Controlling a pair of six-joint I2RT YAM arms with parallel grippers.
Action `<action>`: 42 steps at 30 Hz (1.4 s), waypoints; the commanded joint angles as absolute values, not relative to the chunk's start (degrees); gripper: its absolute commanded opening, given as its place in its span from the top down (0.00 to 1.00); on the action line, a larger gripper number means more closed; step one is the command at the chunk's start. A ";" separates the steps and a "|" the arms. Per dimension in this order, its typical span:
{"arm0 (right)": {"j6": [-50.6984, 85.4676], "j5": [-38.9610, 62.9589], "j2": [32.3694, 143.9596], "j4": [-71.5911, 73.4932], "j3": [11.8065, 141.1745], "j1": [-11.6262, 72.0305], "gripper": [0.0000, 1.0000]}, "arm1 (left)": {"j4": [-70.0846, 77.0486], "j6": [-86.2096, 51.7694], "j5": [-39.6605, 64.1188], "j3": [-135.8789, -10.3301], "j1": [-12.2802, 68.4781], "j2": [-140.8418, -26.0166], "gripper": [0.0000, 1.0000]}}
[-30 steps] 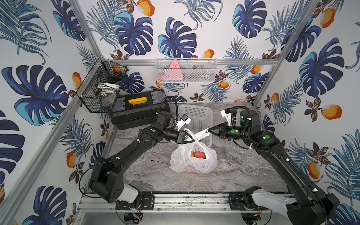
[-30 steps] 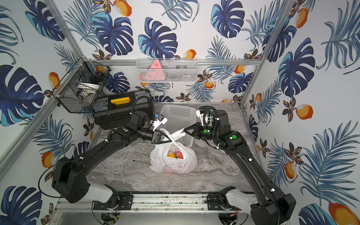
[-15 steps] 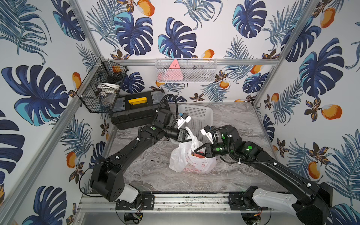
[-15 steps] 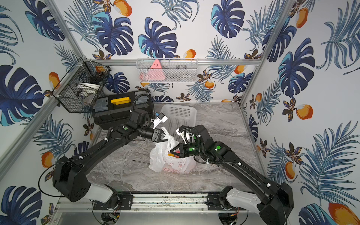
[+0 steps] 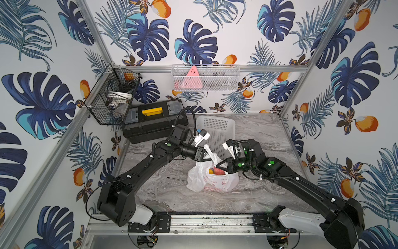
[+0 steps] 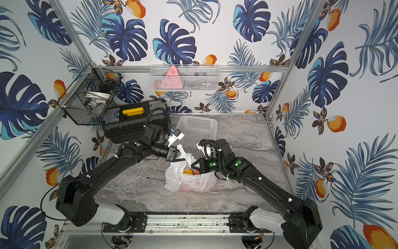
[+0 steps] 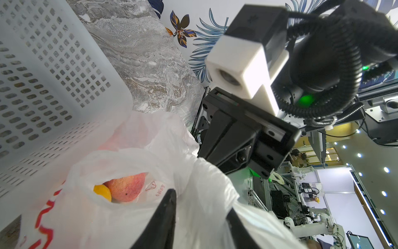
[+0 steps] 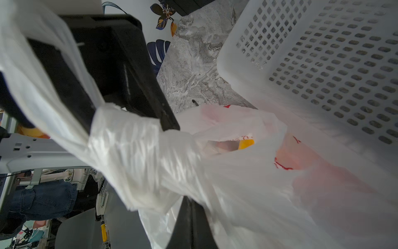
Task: Place the peach into a plastic bag & tie a knot
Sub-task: Cross the plastic bag at the center of the board.
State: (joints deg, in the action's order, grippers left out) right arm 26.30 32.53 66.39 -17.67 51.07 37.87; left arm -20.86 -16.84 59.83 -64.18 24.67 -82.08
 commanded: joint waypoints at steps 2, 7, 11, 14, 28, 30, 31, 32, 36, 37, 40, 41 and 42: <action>26.28 35.33 66.87 -14.71 51.06 36.92 1.00 | -22.34 -13.41 60.78 -63.10 24.53 -80.81 0.58; 26.54 36.56 67.93 -14.20 51.61 36.83 1.00 | -24.07 -10.77 60.45 -63.32 24.50 -80.38 0.51; 26.89 36.65 68.21 -14.15 51.59 36.83 1.00 | -23.73 -10.28 61.63 -62.71 24.56 -79.82 0.49; 27.24 36.26 68.16 -13.89 51.59 36.83 1.00 | -24.30 -9.55 61.75 -62.74 24.83 -79.76 0.49; 26.29 36.61 70.85 -15.23 53.13 36.30 1.00 | -24.69 -9.60 59.39 -64.09 24.96 -80.38 0.52; 26.36 36.80 70.61 -15.30 53.26 36.30 1.00 | -21.16 -12.55 60.03 -63.56 24.98 -79.92 0.52; 26.52 36.89 70.29 -15.29 53.35 36.35 1.00 | -20.18 -13.48 60.00 -63.45 24.99 -79.97 0.52; 26.63 37.00 69.94 -15.42 53.59 36.45 1.00 | -20.03 -13.90 59.87 -63.46 24.99 -80.34 0.53; 26.70 36.66 69.58 -16.65 54.49 37.84 1.00 | -19.41 -15.18 60.32 -63.95 24.96 -82.14 0.60; 26.78 36.50 69.56 -16.86 54.49 38.24 1.00 | -18.90 -15.52 60.45 -63.95 24.98 -82.26 0.62; 27.16 35.93 70.04 -16.04 53.42 39.17 1.00 | -17.40 -16.88 61.02 -64.01 24.98 -82.67 0.65; 27.24 35.53 70.30 -15.66 52.82 39.20 1.00 | -17.07 -17.19 61.37 -64.15 24.97 -82.79 0.67; 27.16 35.34 70.63 -15.19 52.34 39.20 1.00 | -16.74 -17.44 61.52 -64.04 24.96 -82.82 0.67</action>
